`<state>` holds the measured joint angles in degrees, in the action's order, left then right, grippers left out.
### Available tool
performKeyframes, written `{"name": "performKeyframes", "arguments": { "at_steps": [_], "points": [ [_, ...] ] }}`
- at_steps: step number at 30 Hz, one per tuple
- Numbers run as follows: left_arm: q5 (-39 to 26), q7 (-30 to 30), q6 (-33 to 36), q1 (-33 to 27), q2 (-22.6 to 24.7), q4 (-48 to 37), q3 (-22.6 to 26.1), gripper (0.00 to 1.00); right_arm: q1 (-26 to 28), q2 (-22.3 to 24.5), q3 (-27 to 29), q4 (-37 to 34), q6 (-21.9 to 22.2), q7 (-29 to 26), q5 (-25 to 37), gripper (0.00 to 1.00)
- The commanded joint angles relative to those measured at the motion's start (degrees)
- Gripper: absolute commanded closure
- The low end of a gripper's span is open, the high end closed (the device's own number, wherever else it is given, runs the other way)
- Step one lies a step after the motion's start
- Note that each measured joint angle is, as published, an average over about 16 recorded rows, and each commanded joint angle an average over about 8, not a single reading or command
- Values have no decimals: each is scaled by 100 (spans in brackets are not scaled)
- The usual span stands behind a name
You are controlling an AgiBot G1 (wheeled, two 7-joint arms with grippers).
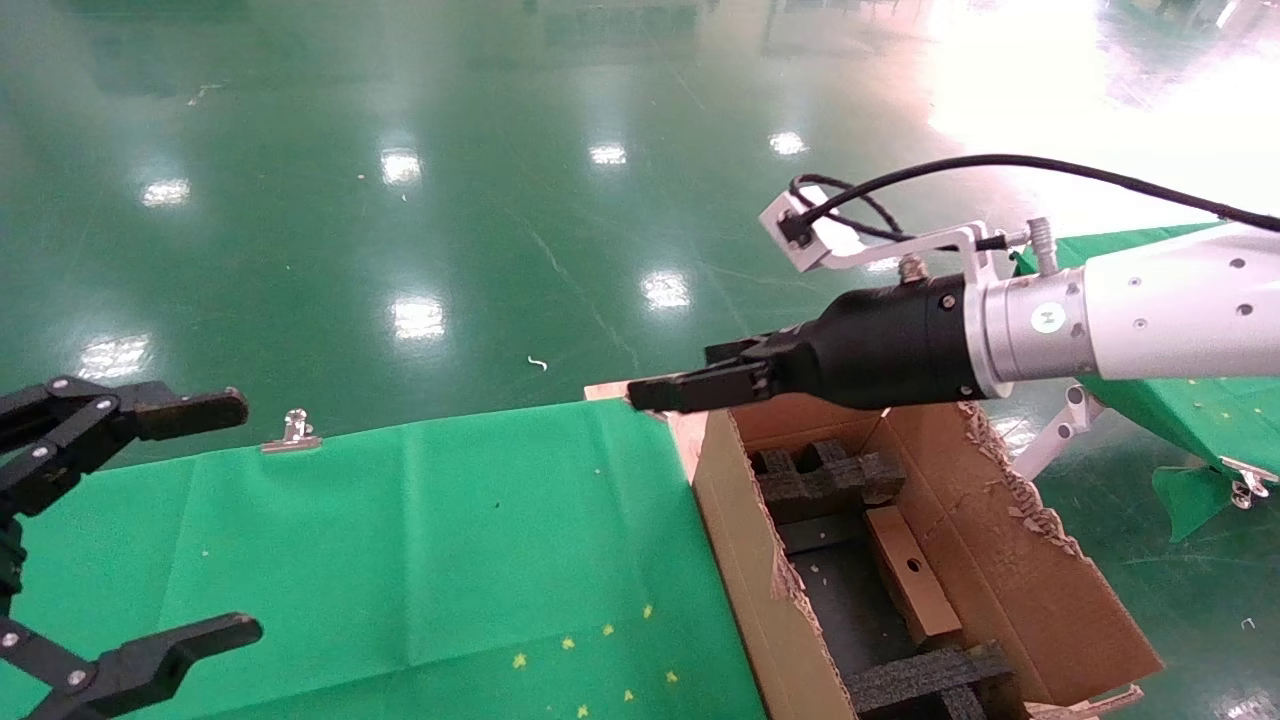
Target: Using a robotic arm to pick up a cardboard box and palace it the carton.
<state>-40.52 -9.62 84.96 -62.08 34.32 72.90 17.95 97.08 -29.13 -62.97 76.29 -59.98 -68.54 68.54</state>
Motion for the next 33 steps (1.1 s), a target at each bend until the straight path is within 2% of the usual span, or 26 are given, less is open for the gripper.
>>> {"name": "performKeyframes", "arguments": {
  "at_steps": [1,33],
  "points": [
    [0,0,0,0,0,0,0,0,-174,-29,230,-13,-126,283,-130,0],
    [4,3,-2,-1,-2,0,6,0,-2942,-488,3889,-224,-2130,4787,-2210,0]
  ]
}}
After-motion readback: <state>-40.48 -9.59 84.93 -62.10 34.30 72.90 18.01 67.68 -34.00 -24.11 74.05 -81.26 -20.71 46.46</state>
